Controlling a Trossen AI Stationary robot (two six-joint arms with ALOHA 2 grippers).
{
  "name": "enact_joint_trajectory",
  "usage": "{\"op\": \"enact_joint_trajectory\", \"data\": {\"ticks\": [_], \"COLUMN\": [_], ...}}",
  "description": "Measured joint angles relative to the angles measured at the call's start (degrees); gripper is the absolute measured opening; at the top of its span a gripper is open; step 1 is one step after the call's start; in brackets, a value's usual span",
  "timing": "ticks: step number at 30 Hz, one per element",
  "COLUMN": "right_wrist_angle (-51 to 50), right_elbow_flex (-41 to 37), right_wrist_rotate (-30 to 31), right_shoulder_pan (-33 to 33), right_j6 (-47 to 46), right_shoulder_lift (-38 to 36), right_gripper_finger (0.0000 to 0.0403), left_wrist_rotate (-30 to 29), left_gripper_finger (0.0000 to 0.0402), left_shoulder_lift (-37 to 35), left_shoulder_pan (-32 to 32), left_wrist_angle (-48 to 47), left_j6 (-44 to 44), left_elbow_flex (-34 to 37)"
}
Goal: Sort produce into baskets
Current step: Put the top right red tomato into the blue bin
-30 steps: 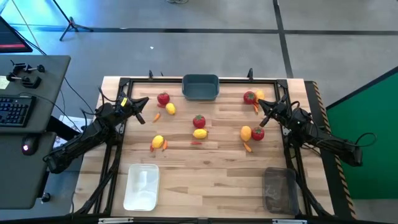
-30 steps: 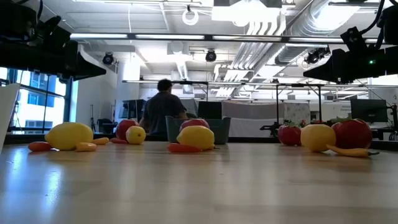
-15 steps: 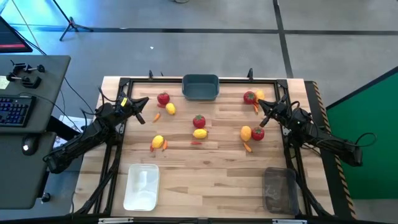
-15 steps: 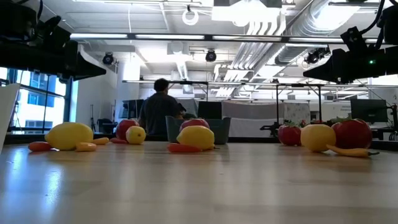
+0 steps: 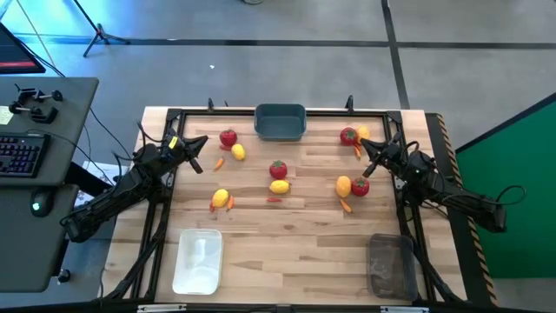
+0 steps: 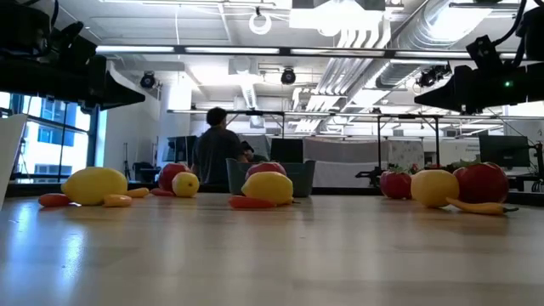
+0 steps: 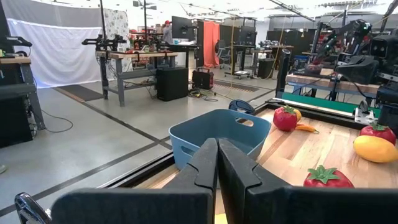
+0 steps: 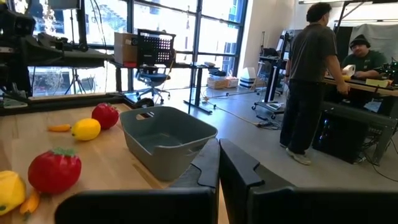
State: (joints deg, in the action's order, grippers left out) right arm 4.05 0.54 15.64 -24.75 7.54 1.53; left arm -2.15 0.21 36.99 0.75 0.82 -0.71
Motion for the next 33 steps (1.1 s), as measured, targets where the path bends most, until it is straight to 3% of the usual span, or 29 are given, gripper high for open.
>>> {"op": "enact_joint_trajectory", "data": {"ticks": [14,20,24,33], "right_wrist_angle": [8.8,7.3,4.0,-15.8], "right_elbow_flex": [0.0,0.9,4.9,20.7], "right_wrist_rotate": [-3.0,-1.9,0.9,11.2], "right_shoulder_pan": [0.0,0.0,0.0,-0.6], "right_j6": [-12.3,-13.3,-14.1,-18.7], "right_shoulder_lift": [0.1,6.2,14.6,38.1], "right_gripper_finger": [0.0000,0.0013,0.0059,0.0207], "left_wrist_rotate": [0.0,0.0,0.0,0.0], "left_gripper_finger": [0.0000,0.0000,0.0000,0.0000], "left_shoulder_lift": [0.0,0.0,0.0,0.0], "left_shoulder_pan": [0.0,0.0,0.0,0.0], "left_wrist_angle": [0.0,0.0,0.0,0.0], "left_j6": [0.0,0.4,1.5,1.5], "left_elbow_flex": [0.0,0.0,0.0,0.0]}}
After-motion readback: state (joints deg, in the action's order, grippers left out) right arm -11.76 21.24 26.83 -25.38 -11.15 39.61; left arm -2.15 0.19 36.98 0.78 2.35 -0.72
